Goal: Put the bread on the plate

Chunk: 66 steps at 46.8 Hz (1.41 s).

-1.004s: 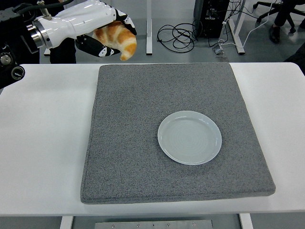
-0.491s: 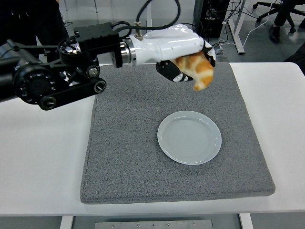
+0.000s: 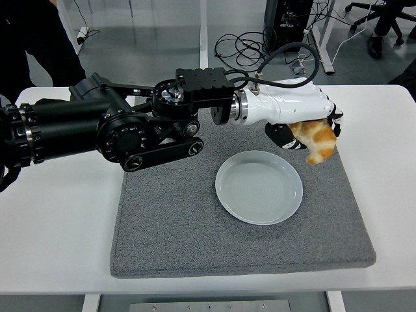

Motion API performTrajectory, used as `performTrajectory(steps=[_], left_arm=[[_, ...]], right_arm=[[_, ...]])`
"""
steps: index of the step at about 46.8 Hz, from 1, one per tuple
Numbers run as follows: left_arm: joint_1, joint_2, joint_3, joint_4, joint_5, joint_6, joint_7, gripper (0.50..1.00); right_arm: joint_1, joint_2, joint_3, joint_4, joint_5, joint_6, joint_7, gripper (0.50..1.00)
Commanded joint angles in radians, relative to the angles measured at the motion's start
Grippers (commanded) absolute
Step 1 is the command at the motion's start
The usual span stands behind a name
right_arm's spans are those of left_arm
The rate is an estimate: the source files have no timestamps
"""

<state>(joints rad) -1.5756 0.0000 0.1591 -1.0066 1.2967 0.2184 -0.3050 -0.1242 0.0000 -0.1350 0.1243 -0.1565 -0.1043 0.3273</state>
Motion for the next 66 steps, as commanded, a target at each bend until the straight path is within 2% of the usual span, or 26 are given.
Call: performTrajectory(steps=[1,13,30,38,51,58,66], left_arm=[[0.008,0.000,0.000,0.000,0.000,0.001,0.000,0.500],[0.040,0.000,0.002,0.013,0.003,0.006,0.000,0.500],[0.144,0.000,0.016,0.057,0.013,0.010,-0.002,0.500],[0.183,0.000,0.060,0.079,0.013,0.050,-0.006,0.500],[0.253,0.000,0.106,0.120,0.013,0.061,-0.008,0.500],[0.292,0.000,0.114,0.157,0.015,0.088,-0.008,0.500],[0.301,0.000,0.142,0.174,0.013,0.101,-0.010,0.500]], right_arm=[[0.000,0.000,0.000,0.000,0.000,0.000,0.001,1.000],[0.000,0.000,0.000,0.000,0.000,0.000,-0.001,1.000],[0.000,0.000,0.000,0.000,0.000,0.000,-0.001,1.000],[0.000,0.000,0.000,0.000,0.000,0.000,0.001,1.000],[0.000,0.000,0.000,0.000,0.000,0.000,-0.001,1.000],[0.000,0.000,0.000,0.000,0.000,0.000,0.001,1.000],[0.000,0.000,0.000,0.000,0.000,0.000,0.001,1.000]])
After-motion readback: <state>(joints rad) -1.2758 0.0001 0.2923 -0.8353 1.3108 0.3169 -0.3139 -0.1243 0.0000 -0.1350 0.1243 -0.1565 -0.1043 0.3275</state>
